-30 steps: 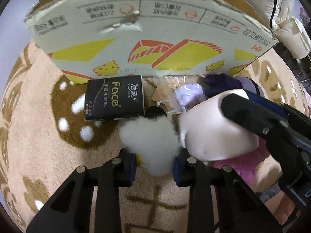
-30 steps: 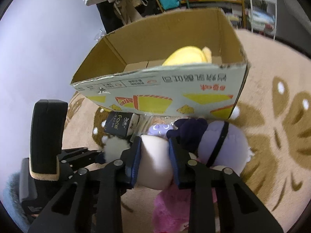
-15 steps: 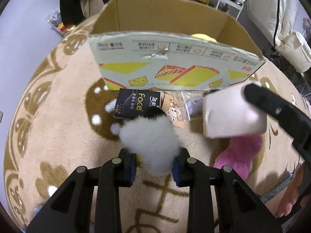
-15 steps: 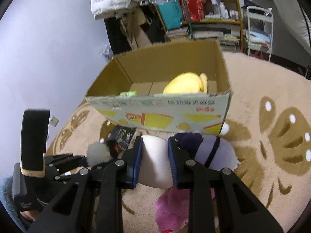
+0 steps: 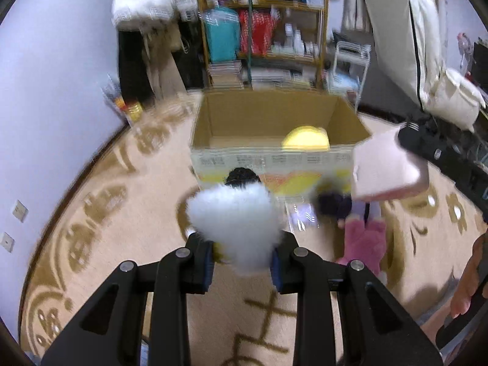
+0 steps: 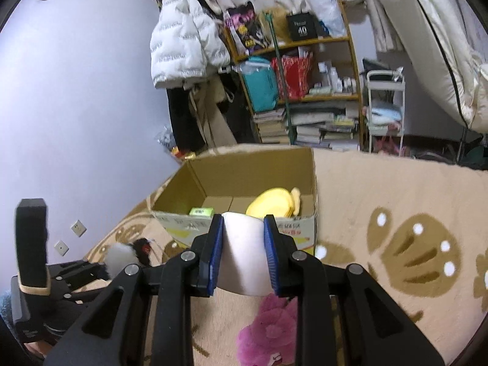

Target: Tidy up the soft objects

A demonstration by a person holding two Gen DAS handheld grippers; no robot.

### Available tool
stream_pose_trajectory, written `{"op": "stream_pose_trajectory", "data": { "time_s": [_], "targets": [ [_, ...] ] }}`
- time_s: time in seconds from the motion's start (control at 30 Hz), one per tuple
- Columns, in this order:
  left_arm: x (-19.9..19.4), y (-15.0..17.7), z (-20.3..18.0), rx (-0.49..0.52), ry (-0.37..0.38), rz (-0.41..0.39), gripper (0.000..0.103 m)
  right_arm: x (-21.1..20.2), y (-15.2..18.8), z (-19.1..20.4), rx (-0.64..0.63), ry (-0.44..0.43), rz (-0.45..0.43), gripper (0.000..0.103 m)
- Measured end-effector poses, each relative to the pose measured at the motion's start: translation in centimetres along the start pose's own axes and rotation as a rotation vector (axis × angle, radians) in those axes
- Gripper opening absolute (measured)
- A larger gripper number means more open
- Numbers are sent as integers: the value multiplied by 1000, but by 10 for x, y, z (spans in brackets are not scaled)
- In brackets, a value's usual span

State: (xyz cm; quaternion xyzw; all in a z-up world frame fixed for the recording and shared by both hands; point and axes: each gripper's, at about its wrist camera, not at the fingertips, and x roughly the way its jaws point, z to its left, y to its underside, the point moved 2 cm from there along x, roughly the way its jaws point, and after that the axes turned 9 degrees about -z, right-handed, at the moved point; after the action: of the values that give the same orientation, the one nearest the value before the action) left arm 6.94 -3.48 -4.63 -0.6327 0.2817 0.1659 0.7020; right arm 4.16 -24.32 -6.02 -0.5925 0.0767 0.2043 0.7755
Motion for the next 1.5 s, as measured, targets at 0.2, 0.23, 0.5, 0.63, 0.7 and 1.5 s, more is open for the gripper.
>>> {"op": "stream_pose_trajectory", "data": {
  "time_s": [0.2, 0.23, 0.5, 0.63, 0.7, 1.5],
  "targets": [
    [-24, -22, 12, 1, -34, -151, 28, -10, -12, 6, -20, 3, -63, 27],
    [-27, -26, 13, 6, -36, -174, 28, -11, -14, 7, -20, 0, -73, 27],
    [-31, -54, 15, 54, -50, -289, 28, -11, -35, 8, -38, -7, -133, 27],
    [-26, -68, 15, 58, -48, -337, 28, -4, -45, 6, -47, -1, -153, 27],
    [-23, -75, 16, 42, -60, -375, 28, -1, -49, 5, -47, -1, -163, 27],
    [54, -89, 16, 38, -31, -280, 29, 62, -49, -1, -85, -18, -138, 27]
  ]
}}
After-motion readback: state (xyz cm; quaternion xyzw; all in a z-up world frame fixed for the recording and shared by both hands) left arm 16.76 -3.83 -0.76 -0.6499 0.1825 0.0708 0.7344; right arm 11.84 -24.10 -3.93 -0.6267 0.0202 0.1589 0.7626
